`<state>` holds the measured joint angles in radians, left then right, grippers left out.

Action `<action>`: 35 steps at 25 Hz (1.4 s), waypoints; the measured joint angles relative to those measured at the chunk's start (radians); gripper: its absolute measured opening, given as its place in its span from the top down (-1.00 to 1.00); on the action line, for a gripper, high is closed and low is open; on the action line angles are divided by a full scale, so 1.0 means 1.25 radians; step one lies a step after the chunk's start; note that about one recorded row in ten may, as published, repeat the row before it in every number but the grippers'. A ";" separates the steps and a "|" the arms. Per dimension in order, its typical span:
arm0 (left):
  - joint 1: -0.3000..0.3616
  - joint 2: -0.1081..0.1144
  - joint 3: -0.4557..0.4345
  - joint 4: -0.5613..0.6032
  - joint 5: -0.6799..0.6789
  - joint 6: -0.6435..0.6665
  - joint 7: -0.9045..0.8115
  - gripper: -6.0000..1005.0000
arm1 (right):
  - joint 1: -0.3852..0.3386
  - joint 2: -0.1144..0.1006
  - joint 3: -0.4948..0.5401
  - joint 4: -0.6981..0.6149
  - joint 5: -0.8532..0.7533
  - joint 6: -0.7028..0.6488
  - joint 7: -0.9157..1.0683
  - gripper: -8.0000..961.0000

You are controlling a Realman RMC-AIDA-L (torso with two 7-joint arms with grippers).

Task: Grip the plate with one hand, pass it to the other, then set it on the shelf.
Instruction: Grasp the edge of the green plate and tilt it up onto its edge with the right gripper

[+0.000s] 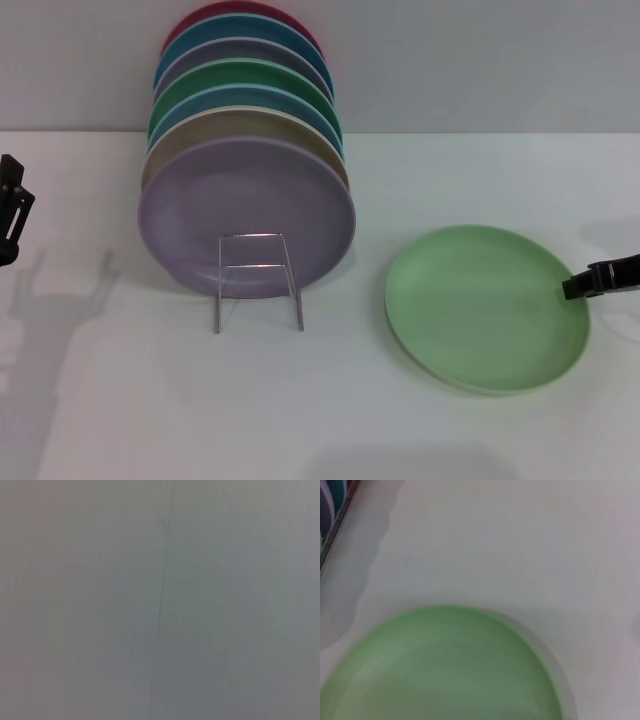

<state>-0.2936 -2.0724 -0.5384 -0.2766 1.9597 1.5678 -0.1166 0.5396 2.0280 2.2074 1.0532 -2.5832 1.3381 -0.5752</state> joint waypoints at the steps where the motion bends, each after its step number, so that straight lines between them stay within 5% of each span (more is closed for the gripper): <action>1: 0.000 0.000 0.000 0.000 0.000 0.001 0.000 -0.69 | 0.000 0.000 0.000 0.000 0.000 0.000 0.000 0.45; 27: 0.004 0.001 0.000 0.003 -0.003 0.004 0.000 -0.69 | 0.001 0.003 -0.002 -0.028 -0.002 -0.020 0.007 0.52; 35: 0.004 0.001 0.000 0.003 -0.003 0.004 0.000 -0.69 | 0.002 0.004 -0.003 -0.029 -0.003 -0.020 0.007 0.70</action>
<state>-0.2883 -2.0707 -0.5384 -0.2730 1.9564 1.5726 -0.1166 0.5414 2.0326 2.2039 1.0169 -2.5864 1.3130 -0.5661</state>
